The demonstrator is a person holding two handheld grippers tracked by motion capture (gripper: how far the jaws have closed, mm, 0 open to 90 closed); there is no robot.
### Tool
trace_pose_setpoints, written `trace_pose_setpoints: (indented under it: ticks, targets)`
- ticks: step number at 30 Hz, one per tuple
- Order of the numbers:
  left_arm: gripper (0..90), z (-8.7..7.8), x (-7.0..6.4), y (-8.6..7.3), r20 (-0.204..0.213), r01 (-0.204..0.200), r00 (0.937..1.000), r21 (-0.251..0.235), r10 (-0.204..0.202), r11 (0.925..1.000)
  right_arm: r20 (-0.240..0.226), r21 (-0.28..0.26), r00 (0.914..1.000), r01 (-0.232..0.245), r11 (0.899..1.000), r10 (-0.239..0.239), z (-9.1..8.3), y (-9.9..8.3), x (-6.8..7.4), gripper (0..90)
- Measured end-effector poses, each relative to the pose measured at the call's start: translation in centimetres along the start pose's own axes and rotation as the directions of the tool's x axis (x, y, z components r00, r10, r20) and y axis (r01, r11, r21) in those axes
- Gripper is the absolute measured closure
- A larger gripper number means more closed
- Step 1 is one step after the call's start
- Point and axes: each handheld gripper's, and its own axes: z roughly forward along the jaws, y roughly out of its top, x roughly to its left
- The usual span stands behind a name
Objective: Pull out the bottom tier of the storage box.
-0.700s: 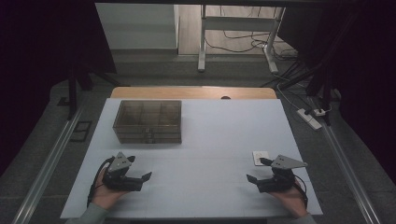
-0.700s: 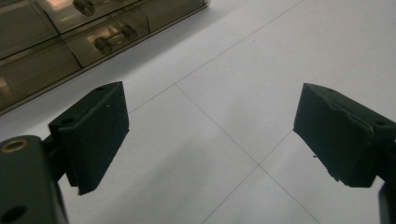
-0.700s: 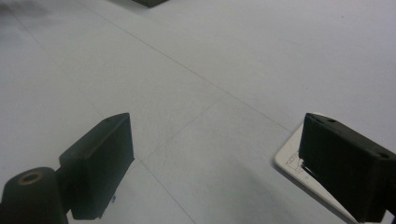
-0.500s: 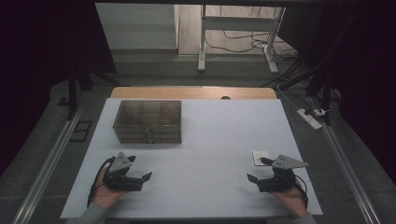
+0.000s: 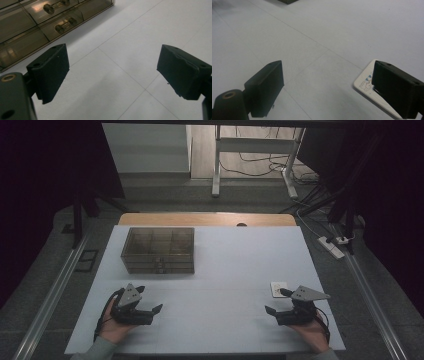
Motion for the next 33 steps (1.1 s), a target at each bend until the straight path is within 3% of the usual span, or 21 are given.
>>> trace_pose_setpoints:
  ticks: [12,17,23,28,33]
  targets:
    - [10.9,0.13,0.09,0.05,-0.012,-0.014,0.9998,-0.009,0.014,0.9999,-0.003,-0.005,1.0000,-0.003,1.000,0.002,-0.01,-0.03,-0.17,10.5]
    - [11.1,0.05,-0.01,0.07,-0.040,-0.047,0.9981,-0.020,0.046,0.9987,-0.006,-0.004,1.0000,0.001,1.000,-0.001,0.02,-0.04,-0.13,10.6]
    - [11.4,-0.32,-0.38,0.03,-0.074,-0.097,0.9928,-0.032,0.095,0.9948,0.002,-0.014,1.0000,0.001,1.000,-0.001,0.01,0.10,-0.09,10.9]
    - [11.5,-0.44,-0.76,0.16,-0.109,-0.158,0.9819,-0.025,0.155,0.9870,-0.005,-0.012,1.0000,0.006,1.000,-0.006,0.12,0.05,-0.08,10.9]
    - [10.2,-0.59,-0.86,0.22,-0.130,-0.183,0.9757,-0.038,0.177,0.9824,-0.010,-0.010,0.9999,0.007,1.000,-0.007,0.08,0.06,-0.11,10.9]
